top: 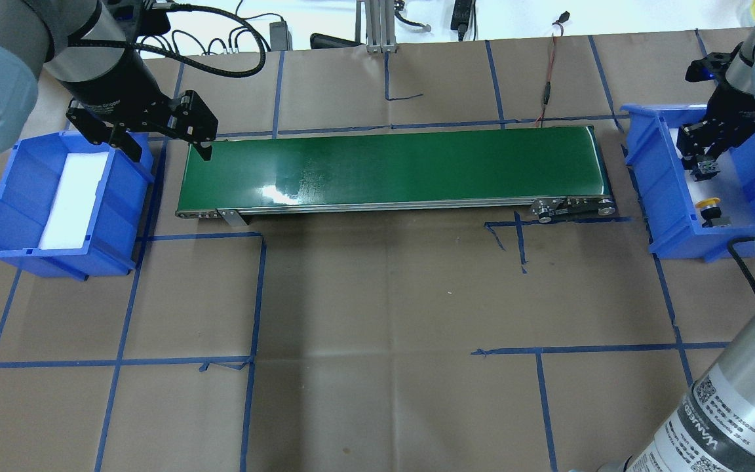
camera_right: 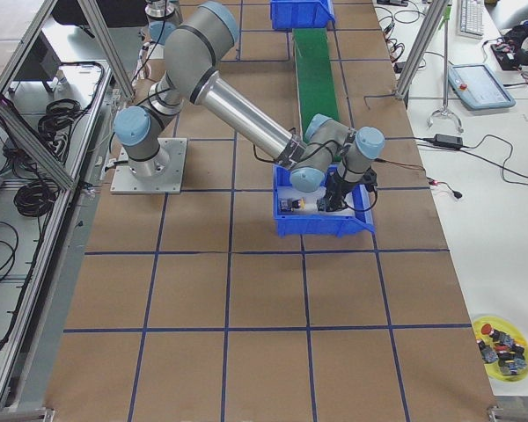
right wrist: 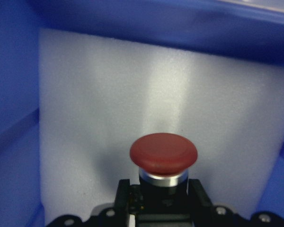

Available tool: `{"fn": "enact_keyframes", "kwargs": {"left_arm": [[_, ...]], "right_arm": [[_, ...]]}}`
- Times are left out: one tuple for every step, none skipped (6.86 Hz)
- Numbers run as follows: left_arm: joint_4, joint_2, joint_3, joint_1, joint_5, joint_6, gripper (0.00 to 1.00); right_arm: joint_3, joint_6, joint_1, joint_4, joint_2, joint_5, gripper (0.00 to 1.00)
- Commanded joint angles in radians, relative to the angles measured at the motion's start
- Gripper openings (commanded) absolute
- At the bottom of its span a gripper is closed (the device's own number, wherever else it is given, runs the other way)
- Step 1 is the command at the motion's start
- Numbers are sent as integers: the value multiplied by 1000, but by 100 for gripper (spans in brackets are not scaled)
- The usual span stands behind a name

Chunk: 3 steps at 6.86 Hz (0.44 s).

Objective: Transport two buttons from left to right
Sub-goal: 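Lower the red button into the bin and open the right gripper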

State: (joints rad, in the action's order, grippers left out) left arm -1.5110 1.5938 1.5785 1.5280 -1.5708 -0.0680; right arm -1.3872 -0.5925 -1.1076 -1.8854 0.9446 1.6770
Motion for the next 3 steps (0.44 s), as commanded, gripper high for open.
{"fn": "enact_keyframes", "kwargs": {"left_arm": [[0, 0, 0, 0, 0, -1, 100], [0, 0, 0, 0, 0, -1, 100], [0, 0, 0, 0, 0, -1, 100]], "right_arm": [[7, 6, -3, 49, 49, 1, 99], [8, 8, -5, 105, 98, 3, 99], [14, 8, -5, 158, 156, 3, 99]]}}
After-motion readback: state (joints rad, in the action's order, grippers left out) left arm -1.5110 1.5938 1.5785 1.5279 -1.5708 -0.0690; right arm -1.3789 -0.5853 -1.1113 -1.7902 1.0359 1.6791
